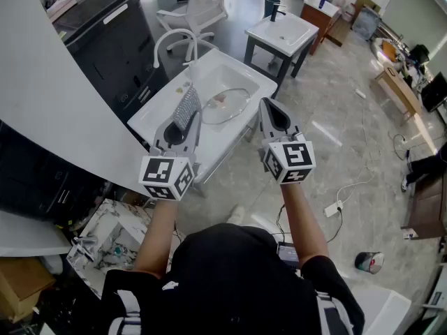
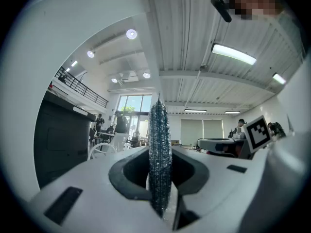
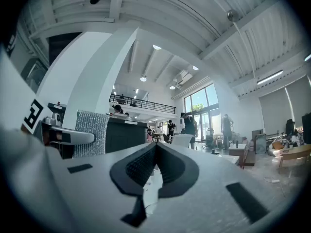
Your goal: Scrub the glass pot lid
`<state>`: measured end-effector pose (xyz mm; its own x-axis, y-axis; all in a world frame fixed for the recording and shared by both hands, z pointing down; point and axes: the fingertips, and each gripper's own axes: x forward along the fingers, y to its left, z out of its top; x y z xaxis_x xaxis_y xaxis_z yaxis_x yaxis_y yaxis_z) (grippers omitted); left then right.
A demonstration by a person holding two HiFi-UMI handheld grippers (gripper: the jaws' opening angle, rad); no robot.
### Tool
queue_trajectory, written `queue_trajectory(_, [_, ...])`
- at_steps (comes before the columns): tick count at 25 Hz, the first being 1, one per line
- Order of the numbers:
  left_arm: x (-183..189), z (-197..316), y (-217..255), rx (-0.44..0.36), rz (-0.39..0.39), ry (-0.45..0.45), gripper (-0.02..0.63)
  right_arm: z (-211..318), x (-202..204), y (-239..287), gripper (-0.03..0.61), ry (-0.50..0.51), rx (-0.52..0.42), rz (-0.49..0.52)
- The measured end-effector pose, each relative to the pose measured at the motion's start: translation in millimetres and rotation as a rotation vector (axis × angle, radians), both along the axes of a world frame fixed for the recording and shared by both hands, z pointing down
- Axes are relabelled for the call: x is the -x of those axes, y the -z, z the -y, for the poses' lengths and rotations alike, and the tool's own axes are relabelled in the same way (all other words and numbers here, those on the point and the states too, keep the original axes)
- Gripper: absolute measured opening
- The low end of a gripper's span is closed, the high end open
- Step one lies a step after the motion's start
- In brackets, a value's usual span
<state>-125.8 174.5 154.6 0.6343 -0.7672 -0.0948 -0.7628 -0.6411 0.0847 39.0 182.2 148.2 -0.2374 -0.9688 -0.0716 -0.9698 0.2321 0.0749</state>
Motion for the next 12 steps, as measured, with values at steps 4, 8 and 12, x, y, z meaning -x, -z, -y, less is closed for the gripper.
queue_trajectory(4, [-4, 0, 0, 0.000, -0.002, -0.007, 0.074, 0, -3, -1, -0.014, 0.001, -0.001, 0.004])
queue_trajectory(8, [-5, 2, -2, 0.006, -0.003, -0.001, 0.074, 1, -7, -6, -0.014, 0.004, 0.009, 0.022])
queue_trajectory(12, [-8, 4, -3, 0.005, 0.006, 0.006, 0.074, 4, -11, -6, -0.014, 0.008, 0.006, 0.033])
